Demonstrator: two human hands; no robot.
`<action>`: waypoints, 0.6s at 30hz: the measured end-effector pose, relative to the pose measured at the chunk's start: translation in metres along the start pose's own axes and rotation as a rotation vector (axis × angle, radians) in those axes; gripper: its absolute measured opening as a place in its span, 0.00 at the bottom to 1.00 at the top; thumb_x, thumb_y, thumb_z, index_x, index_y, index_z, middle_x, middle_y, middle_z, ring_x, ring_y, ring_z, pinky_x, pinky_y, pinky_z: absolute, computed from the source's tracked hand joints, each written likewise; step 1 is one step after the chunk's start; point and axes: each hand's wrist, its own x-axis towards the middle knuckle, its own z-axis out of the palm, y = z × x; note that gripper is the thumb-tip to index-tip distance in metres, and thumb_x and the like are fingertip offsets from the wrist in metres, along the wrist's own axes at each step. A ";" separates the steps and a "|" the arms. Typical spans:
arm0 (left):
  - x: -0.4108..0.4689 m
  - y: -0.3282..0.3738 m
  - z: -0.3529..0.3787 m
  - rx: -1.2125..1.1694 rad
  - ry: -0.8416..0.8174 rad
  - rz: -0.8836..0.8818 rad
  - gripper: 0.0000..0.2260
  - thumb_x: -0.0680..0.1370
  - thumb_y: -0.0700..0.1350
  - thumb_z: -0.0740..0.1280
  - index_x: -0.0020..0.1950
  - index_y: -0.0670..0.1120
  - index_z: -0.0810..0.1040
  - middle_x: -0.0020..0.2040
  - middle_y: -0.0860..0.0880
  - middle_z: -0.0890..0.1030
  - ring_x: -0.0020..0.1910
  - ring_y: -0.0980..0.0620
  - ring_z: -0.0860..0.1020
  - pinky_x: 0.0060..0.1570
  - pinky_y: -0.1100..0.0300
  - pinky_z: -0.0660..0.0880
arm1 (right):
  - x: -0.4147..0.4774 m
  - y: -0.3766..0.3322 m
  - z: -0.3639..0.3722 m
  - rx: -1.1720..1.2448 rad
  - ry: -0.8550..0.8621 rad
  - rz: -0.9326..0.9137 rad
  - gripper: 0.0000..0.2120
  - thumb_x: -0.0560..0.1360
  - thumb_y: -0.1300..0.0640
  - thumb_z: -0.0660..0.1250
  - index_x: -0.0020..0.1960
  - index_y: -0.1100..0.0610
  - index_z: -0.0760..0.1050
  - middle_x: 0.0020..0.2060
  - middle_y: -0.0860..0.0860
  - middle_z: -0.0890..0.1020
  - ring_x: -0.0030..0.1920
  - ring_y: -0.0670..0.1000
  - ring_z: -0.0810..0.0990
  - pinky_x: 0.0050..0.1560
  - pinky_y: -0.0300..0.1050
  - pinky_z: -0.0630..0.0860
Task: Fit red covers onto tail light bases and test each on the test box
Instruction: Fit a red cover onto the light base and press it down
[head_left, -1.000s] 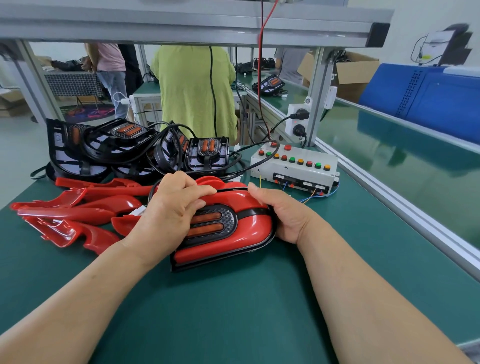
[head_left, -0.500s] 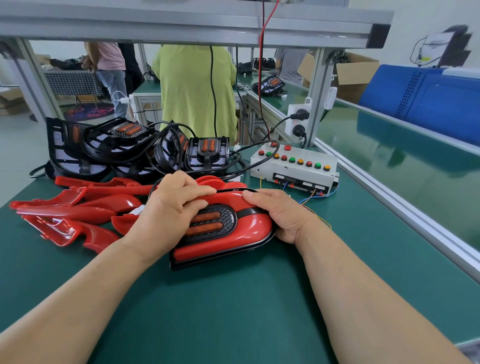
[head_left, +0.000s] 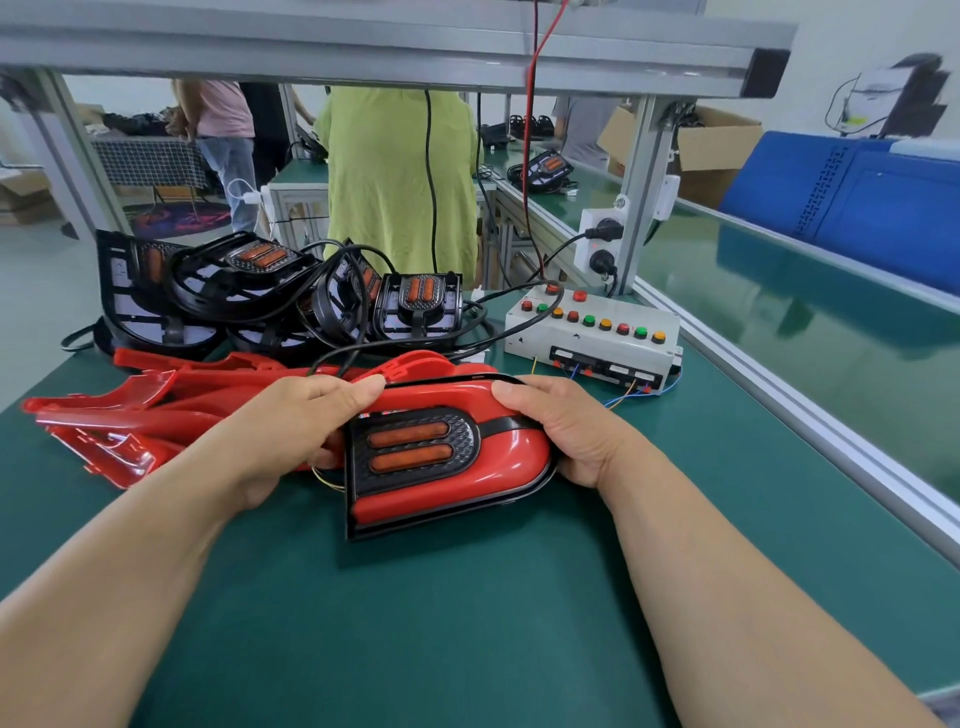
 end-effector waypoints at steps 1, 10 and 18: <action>-0.001 0.002 0.001 -0.048 -0.032 -0.005 0.24 0.71 0.63 0.66 0.53 0.45 0.83 0.49 0.46 0.86 0.47 0.48 0.85 0.44 0.54 0.81 | 0.000 0.000 0.000 -0.001 -0.002 -0.003 0.10 0.78 0.57 0.67 0.56 0.60 0.80 0.45 0.59 0.84 0.39 0.54 0.82 0.44 0.48 0.82; 0.002 0.001 0.010 -0.216 0.063 -0.036 0.14 0.77 0.50 0.69 0.53 0.41 0.83 0.51 0.44 0.86 0.44 0.53 0.84 0.41 0.59 0.79 | -0.001 0.000 0.001 0.028 -0.015 -0.037 0.09 0.78 0.59 0.67 0.57 0.60 0.80 0.42 0.57 0.85 0.38 0.52 0.84 0.41 0.46 0.83; 0.002 -0.001 0.012 -0.325 0.097 0.016 0.20 0.67 0.51 0.72 0.51 0.38 0.84 0.50 0.40 0.85 0.43 0.51 0.84 0.41 0.60 0.80 | 0.001 0.002 0.000 0.055 -0.047 -0.049 0.15 0.74 0.58 0.69 0.59 0.61 0.80 0.46 0.59 0.84 0.42 0.55 0.83 0.46 0.50 0.82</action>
